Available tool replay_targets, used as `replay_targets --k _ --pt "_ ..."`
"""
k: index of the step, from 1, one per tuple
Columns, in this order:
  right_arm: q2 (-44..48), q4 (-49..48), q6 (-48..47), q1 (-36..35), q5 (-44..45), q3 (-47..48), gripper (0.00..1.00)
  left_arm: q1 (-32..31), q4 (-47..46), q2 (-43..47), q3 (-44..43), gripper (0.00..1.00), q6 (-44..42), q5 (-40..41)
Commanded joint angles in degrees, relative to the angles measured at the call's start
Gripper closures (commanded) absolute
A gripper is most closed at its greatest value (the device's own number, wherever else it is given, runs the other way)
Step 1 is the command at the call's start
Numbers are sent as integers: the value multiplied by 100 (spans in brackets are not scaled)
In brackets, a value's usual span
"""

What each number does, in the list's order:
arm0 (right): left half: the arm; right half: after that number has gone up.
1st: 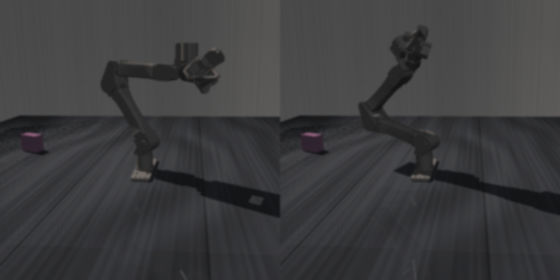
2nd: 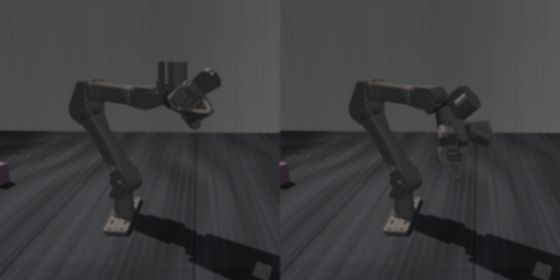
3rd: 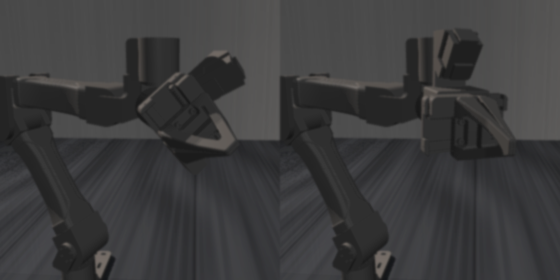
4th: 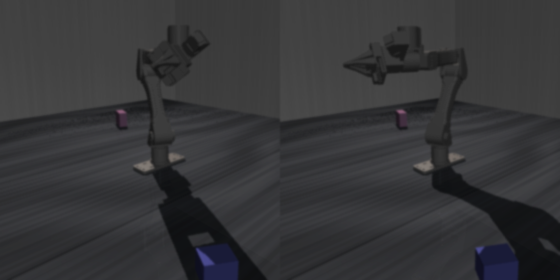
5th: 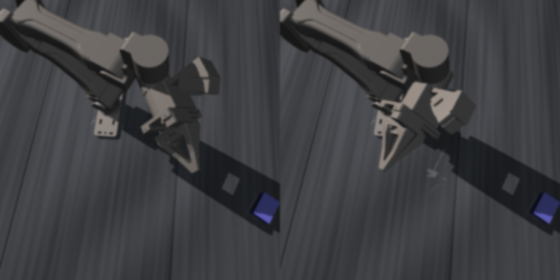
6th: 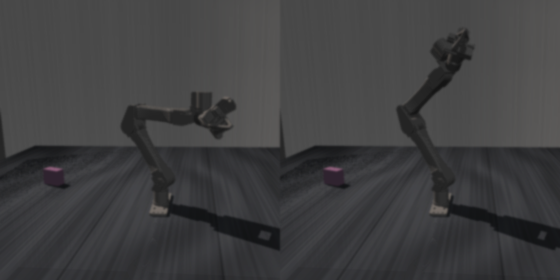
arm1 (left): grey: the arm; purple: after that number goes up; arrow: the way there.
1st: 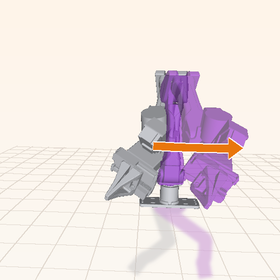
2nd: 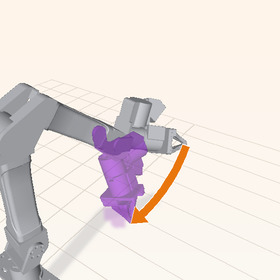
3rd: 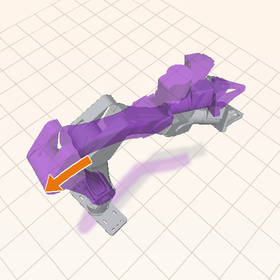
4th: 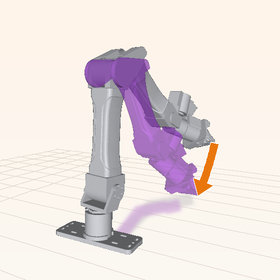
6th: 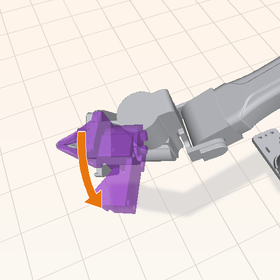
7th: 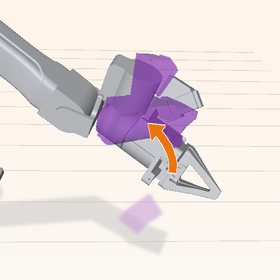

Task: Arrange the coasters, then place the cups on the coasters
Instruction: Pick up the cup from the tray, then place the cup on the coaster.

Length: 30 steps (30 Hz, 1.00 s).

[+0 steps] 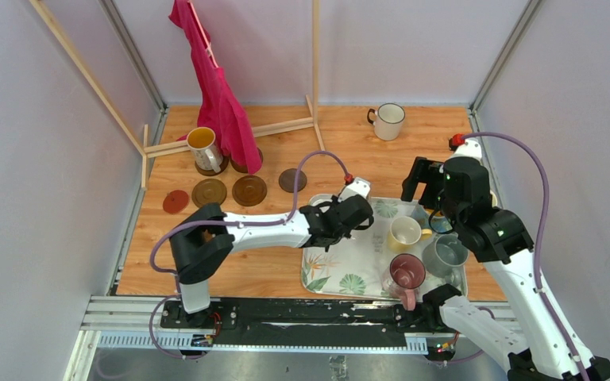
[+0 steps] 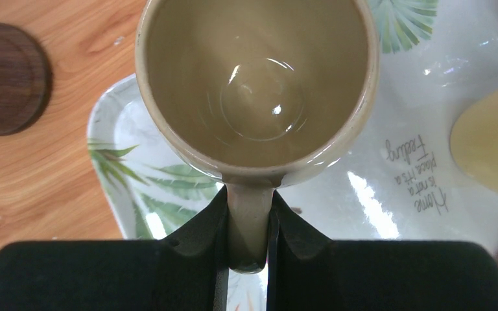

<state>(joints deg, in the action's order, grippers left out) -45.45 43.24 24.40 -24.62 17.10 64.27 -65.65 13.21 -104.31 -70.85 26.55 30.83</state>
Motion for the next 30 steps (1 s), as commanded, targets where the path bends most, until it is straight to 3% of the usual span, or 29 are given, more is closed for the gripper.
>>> replay_targets --k 1,16,30 --pt "-17 -89 30 -69 -44 -52 7 101 -507 896 356 100 199 864" --pt "-95 -243 -73 -69 -191 -45 7 1468 241 2247 1344 100 587 1477" --pt "-94 -351 -2 -69 -345 -187 7 2634 1079 3293 2138 100 1345 1335"
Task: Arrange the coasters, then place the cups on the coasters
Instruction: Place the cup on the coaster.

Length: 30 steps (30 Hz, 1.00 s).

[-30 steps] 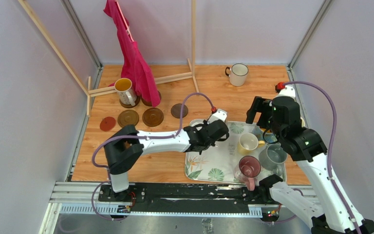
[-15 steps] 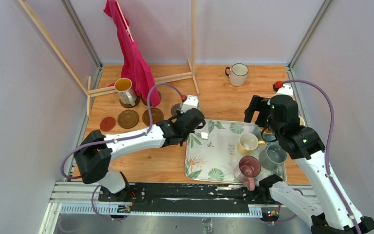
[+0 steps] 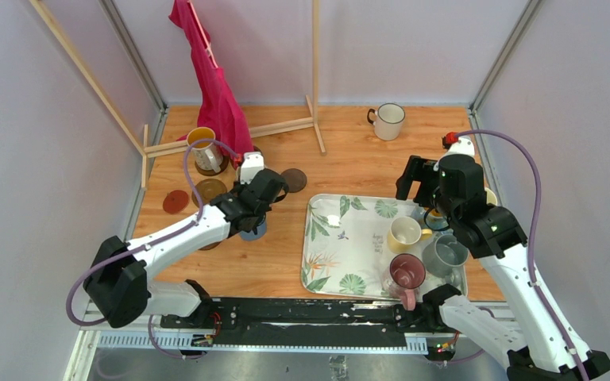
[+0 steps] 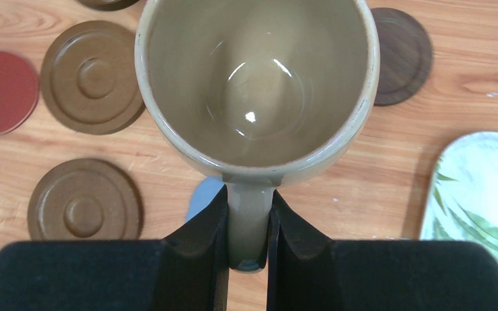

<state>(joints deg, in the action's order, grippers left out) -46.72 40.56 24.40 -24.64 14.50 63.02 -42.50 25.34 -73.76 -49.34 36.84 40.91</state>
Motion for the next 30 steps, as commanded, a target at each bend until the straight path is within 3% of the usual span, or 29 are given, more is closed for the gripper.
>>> replay_targets --k 1,13,21,30 --pt "38 -80 -6 -67 -86 -69 7 479 -148 232 -18 100 318 264" --pt "102 0 -63 -67 -60 -55 7 1673 -983 -1151 -1051 100 -246 -231" --pt "81 38 -80 -72 -94 -3 7 1883 -1062 -2150 -1983 100 -488 -448" --pt "99 36 -75 -69 -129 -27 7 2158 -1032 -2834 -2453 100 -549 -647"
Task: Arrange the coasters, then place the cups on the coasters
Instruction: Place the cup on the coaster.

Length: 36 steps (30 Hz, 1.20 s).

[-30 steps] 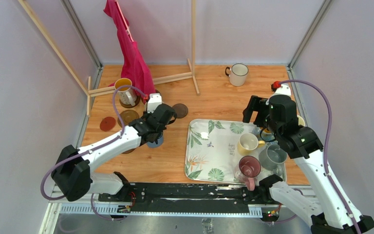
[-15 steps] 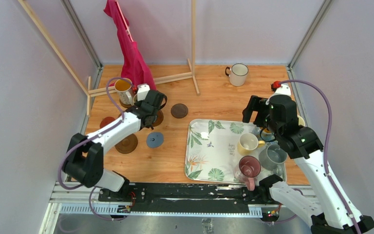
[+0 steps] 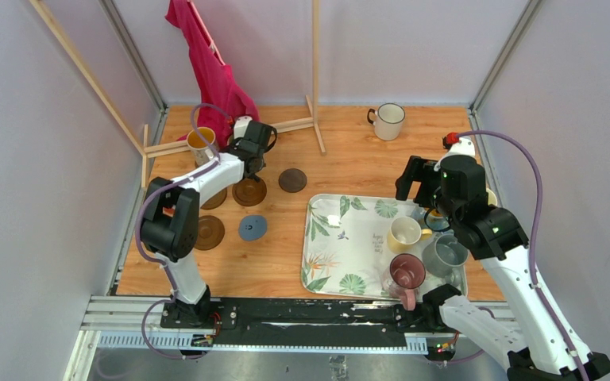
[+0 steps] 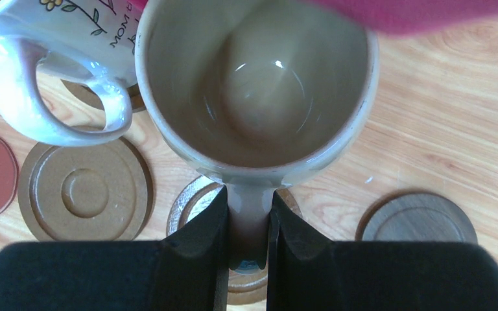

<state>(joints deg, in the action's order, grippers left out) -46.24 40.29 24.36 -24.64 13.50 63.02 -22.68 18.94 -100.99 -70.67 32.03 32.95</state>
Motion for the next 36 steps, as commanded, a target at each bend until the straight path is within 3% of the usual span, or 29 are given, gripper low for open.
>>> replay_targets --k 1,32,33,36 --pt "49 66 -69 -67 -31 -35 7 202 -405 -144 -340 100 -91 146" --pt "1 81 -27 -73 -75 -39 7 360 -459 -590 -455 100 -242 -378" --pt "1 78 -20 -70 -75 -44 7 360 -434 -582 -456 98 -240 -385" --pt "-7 79 -23 -67 -84 -53 7 360 -429 -512 -420 81 -238 -416"
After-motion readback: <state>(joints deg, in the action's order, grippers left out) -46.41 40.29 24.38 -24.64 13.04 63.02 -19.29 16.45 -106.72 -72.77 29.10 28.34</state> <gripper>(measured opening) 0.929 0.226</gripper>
